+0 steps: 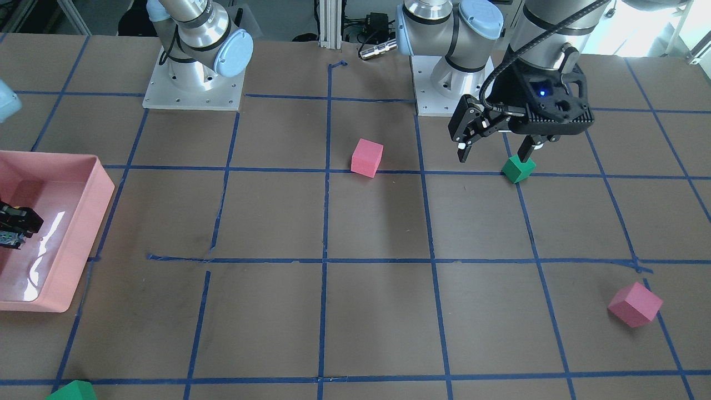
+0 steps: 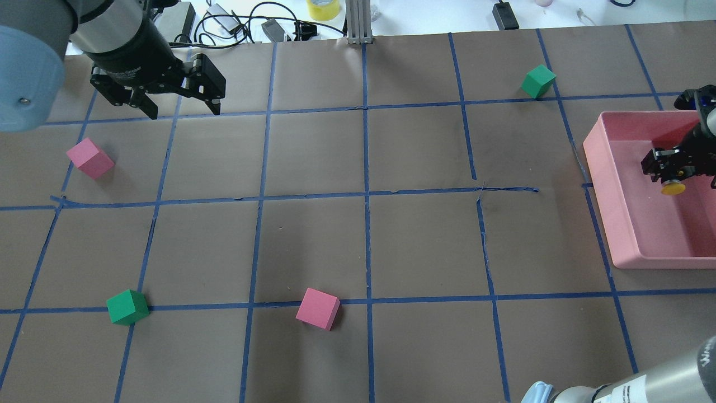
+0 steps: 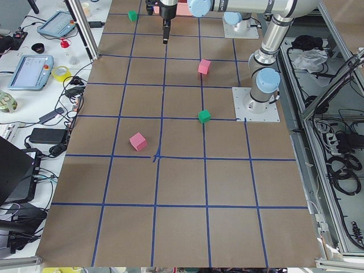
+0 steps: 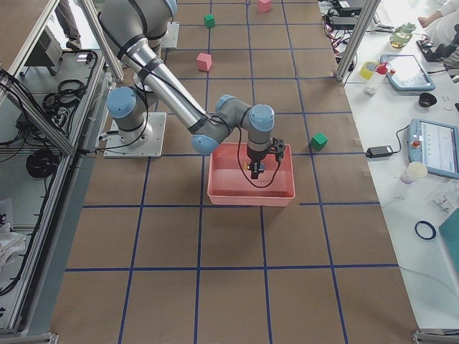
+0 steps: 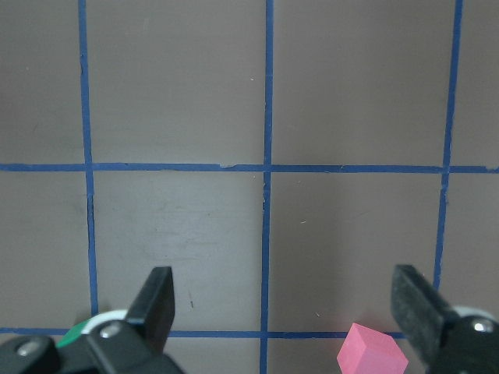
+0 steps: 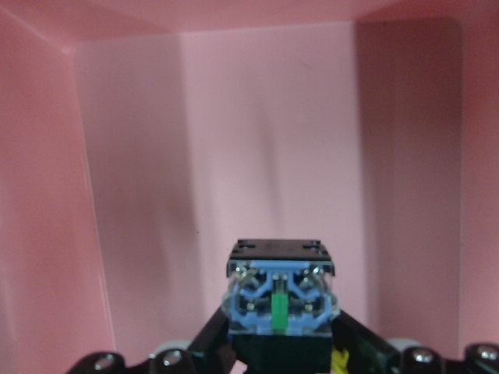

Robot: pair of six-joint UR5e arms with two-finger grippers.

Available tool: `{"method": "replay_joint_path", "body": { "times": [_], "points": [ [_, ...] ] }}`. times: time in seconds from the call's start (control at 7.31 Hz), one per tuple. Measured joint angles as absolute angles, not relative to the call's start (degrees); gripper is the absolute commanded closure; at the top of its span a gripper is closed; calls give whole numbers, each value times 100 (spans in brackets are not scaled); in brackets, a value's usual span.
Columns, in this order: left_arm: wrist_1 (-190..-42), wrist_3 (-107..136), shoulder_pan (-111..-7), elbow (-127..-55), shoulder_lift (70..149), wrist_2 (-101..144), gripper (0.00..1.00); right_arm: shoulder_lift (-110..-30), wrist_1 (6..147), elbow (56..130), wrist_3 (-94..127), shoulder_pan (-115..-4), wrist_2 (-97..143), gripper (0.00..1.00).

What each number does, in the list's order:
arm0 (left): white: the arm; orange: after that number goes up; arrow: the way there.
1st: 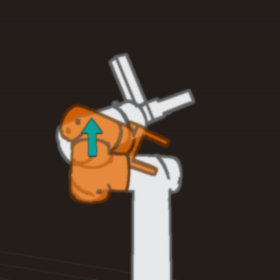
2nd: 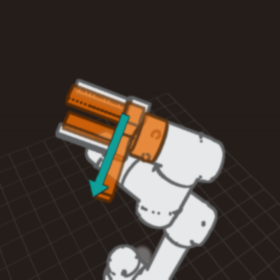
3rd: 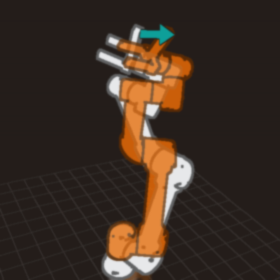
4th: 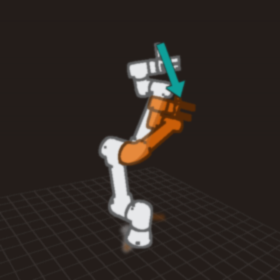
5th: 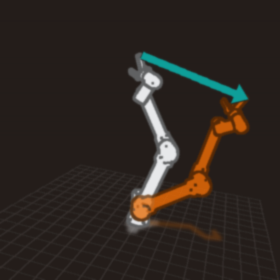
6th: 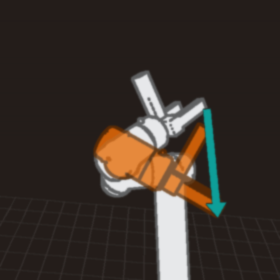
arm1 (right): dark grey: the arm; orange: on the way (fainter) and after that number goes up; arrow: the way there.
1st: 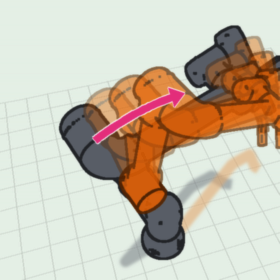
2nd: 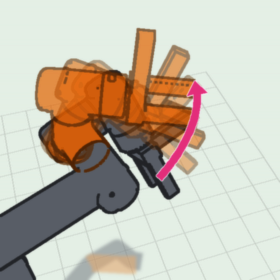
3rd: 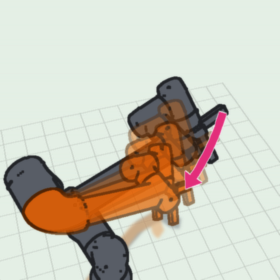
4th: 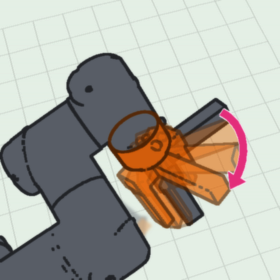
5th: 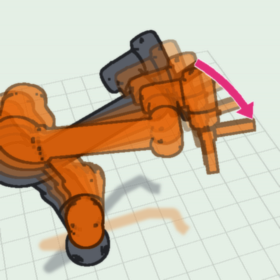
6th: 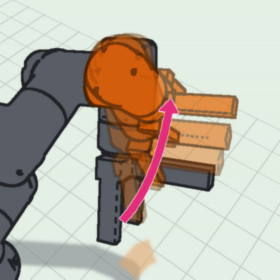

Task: Align button upright
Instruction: 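Lift the button out of the pink bin with the right gripper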

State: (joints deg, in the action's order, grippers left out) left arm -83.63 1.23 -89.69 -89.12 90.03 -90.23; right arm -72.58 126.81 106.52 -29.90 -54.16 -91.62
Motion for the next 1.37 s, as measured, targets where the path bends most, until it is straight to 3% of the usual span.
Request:
{"method": "replay_joint_path", "body": {
  "times": [0.68, 1.37],
  "points": [
    [-8532, 123, -8972, -8905, 8936, -9009, 0, -7667, 10504, 8851, -2906, -6757, -9385, 100],
    [-8539, 124, -8976, -8904, 8918, -9027, 0, -7328, 10758, 8779, 154, -9340, -9114, 100]
  ]
}}
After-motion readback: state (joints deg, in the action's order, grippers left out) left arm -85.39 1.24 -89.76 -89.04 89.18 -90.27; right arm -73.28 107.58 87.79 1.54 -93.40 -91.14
